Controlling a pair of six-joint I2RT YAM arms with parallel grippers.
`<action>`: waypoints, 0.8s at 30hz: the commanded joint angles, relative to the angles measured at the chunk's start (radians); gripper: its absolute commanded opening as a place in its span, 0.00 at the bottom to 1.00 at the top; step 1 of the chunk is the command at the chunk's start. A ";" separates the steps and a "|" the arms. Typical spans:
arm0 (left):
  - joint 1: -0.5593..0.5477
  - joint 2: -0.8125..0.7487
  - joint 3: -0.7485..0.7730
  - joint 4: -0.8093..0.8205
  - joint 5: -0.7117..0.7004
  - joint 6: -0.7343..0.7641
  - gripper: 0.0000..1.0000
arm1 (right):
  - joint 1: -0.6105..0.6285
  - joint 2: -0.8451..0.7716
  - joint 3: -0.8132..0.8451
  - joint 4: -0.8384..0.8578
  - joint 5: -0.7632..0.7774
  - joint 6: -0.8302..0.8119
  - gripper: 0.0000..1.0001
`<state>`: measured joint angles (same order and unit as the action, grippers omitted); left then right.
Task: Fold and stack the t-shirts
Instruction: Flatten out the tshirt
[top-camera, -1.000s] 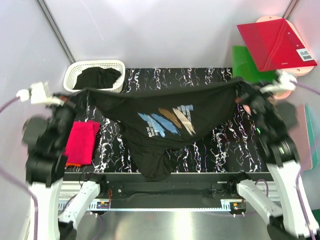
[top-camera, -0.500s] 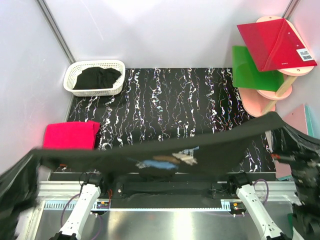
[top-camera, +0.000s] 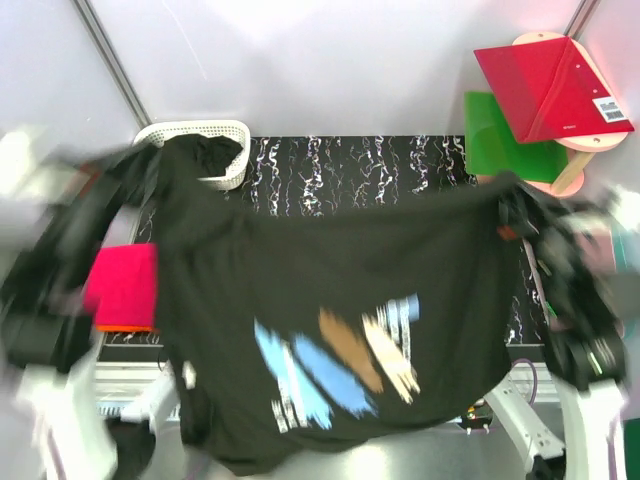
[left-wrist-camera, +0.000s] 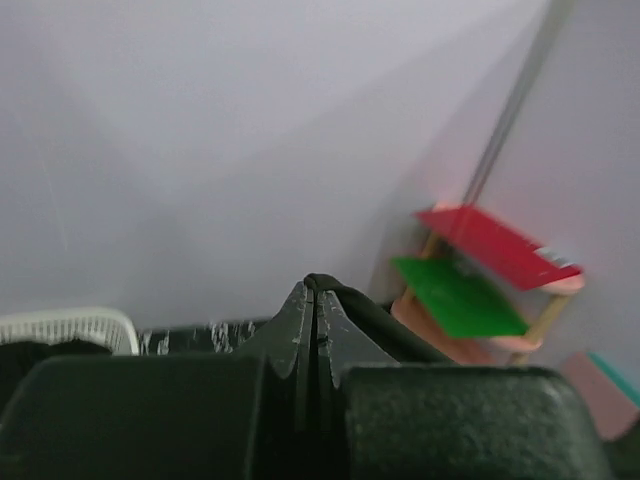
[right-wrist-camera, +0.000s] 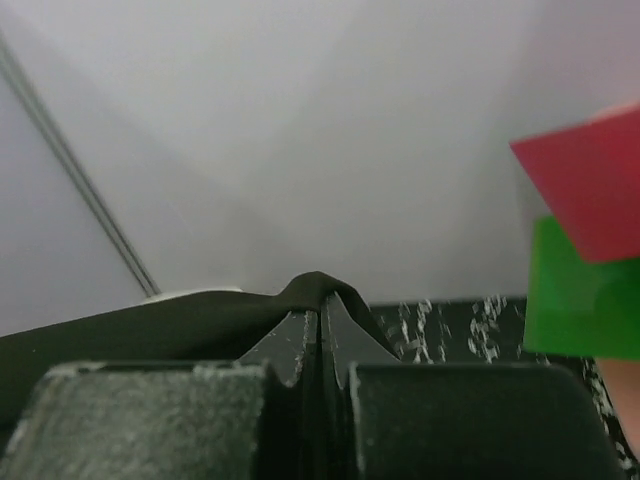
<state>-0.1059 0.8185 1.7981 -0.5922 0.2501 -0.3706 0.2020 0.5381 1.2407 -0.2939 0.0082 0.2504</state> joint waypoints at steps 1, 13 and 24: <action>0.000 0.319 -0.075 -0.004 -0.077 0.036 0.00 | -0.004 0.291 -0.099 0.128 0.072 0.007 0.00; -0.037 1.132 0.041 0.048 -0.135 0.035 0.00 | -0.006 1.052 -0.018 0.277 0.107 0.033 0.00; -0.043 1.331 0.126 0.086 -0.169 0.021 0.00 | -0.009 1.410 0.212 0.253 0.177 0.053 0.00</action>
<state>-0.1501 2.1895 1.8530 -0.5812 0.1337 -0.3492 0.2008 1.9427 1.3514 -0.0879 0.1131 0.2966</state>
